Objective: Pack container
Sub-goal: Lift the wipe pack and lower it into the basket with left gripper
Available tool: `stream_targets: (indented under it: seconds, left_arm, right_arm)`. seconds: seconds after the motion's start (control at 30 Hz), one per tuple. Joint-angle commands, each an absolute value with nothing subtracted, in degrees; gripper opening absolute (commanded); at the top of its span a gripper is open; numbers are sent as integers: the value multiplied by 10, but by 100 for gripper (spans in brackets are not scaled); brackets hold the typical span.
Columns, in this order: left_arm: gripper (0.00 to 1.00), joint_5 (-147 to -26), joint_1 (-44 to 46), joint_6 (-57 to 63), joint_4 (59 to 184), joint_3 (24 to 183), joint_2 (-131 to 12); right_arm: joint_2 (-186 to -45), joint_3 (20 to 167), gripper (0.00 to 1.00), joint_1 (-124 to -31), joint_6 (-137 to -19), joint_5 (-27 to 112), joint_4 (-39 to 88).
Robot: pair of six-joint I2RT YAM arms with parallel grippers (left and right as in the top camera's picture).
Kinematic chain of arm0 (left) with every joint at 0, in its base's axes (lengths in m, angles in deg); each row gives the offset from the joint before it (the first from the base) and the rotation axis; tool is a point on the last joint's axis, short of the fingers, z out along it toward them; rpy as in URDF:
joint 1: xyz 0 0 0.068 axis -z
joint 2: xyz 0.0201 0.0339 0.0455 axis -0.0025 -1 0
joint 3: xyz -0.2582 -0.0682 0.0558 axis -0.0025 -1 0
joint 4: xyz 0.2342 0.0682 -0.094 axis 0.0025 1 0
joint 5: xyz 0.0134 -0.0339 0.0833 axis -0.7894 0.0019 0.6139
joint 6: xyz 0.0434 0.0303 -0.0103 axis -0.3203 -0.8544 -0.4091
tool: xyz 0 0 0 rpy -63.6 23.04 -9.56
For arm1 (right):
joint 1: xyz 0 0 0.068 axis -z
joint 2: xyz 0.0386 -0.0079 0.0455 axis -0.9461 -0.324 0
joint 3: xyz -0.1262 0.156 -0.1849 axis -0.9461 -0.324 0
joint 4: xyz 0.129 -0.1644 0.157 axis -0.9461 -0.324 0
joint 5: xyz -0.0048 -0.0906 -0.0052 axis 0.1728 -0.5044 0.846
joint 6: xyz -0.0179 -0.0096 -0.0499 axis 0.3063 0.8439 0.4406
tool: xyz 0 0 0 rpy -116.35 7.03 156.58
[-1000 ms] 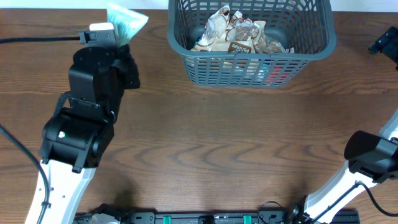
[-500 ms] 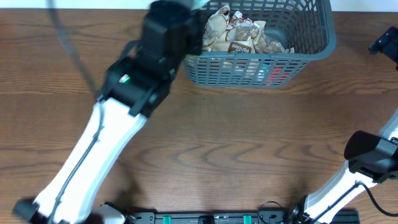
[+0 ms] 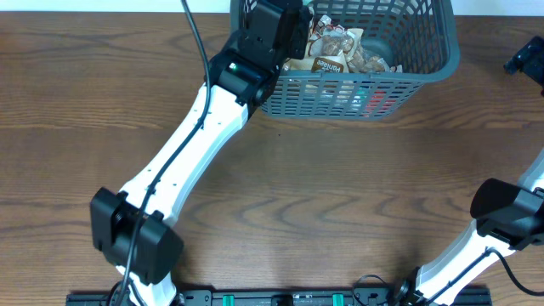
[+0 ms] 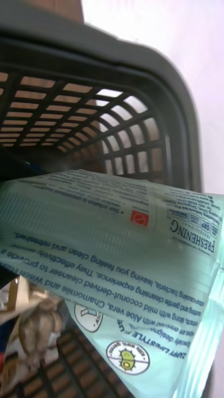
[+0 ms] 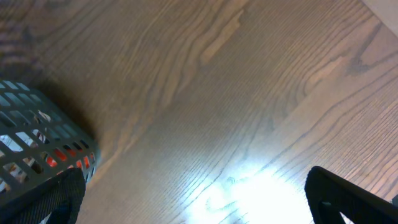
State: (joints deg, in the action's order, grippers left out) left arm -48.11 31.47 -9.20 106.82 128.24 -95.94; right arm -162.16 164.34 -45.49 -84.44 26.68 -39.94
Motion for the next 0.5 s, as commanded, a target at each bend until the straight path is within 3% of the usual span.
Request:
stream_targets:
  seconds: [0.0,0.47]
  left_arm:
    - [9,-478,305,-92,1061,1299,-967]
    - [32,-478,304,-93,1061,1299,-968]
  right_arm:
    - [-1621,1642,99,-452,-838,257,-401]
    - [-1621,1642,99,-452,-838,257,-401]
